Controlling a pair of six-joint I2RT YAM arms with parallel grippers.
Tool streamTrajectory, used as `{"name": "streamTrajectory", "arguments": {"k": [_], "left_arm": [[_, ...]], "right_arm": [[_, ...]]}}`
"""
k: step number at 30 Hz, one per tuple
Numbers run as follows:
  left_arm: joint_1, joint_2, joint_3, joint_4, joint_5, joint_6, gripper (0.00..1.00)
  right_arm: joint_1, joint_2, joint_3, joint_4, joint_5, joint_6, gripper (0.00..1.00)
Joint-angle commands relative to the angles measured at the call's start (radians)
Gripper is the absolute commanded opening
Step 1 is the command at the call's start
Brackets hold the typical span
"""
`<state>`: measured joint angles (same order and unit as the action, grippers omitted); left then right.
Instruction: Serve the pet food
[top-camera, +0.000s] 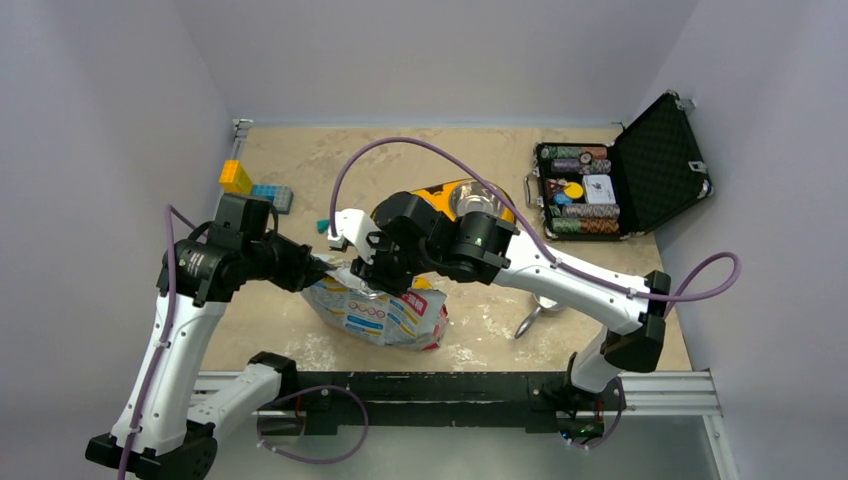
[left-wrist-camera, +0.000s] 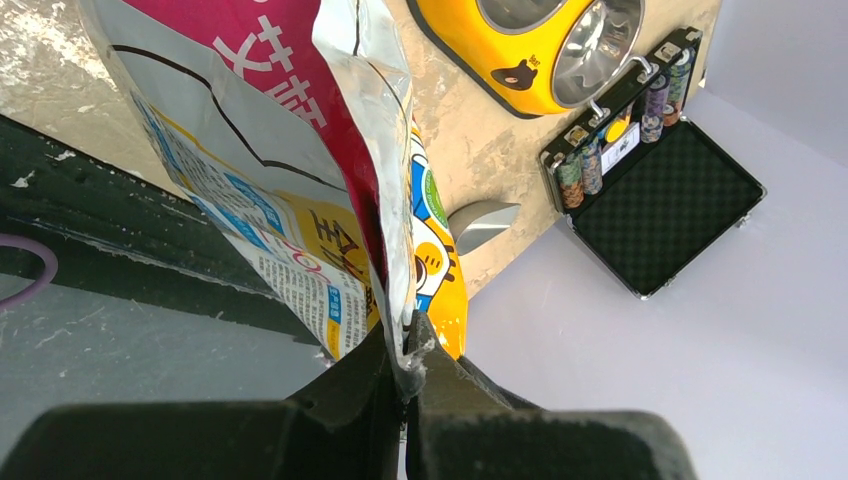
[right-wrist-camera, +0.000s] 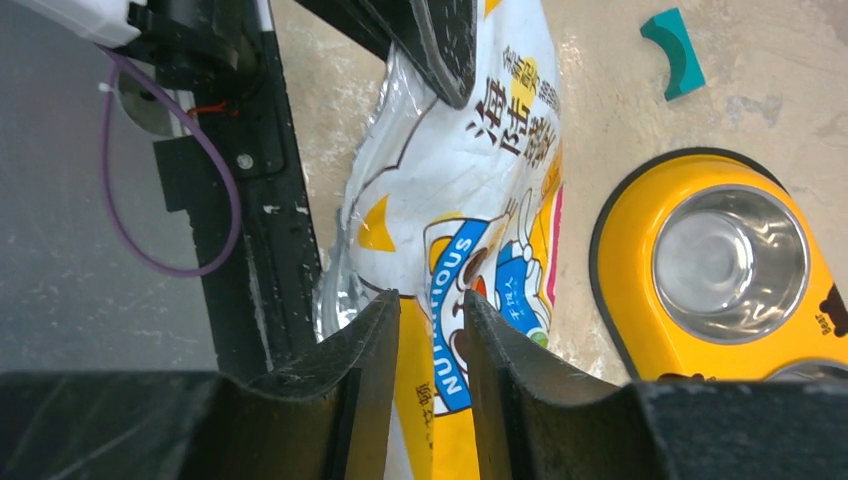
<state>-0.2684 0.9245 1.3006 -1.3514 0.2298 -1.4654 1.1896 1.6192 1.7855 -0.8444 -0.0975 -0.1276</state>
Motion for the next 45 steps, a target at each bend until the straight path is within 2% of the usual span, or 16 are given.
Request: {"name": "streamTrajectory", "arguments": {"k": [1,9,13,15,16,19,23,31,45], "left_arm": [[0.003,0.000,0.037,0.047,0.063,-0.007,0.07],[0.003,-0.005,0.031,0.046,0.074,-0.009,0.09],[0.003,-0.035,0.005,0.025,0.097,-0.015,0.33],[0.003,-0.069,-0.027,0.026,0.106,-0.033,0.39],[0.003,-0.088,-0.049,0.034,0.113,-0.047,0.38],[0.003,-0.148,-0.129,0.079,0.129,-0.104,0.24],[0.003,-0.172,-0.165,0.095,0.130,-0.129,0.18],[0.003,-0.148,-0.139,0.094,0.130,-0.113,0.16],[0.003,-0.139,-0.132,0.096,0.141,-0.104,0.15]], "right_arm": [[0.005,-0.060,-0.056,0.038,0.049,-0.059,0.35],[0.005,-0.118,-0.100,0.078,0.020,-0.027,0.36],[0.002,-0.076,0.004,0.018,0.004,0.074,0.38],[0.002,-0.061,0.039,-0.005,-0.024,0.096,0.38],[0.002,-0.061,0.044,-0.002,-0.026,0.101,0.38],[0.014,-0.067,0.047,0.014,-0.043,0.101,0.39],[0.030,-0.046,0.097,-0.012,-0.047,0.074,0.39],[0.058,-0.027,0.079,-0.004,-0.053,0.030,0.36],[0.061,-0.003,0.017,0.015,0.040,0.008,0.29]]}}
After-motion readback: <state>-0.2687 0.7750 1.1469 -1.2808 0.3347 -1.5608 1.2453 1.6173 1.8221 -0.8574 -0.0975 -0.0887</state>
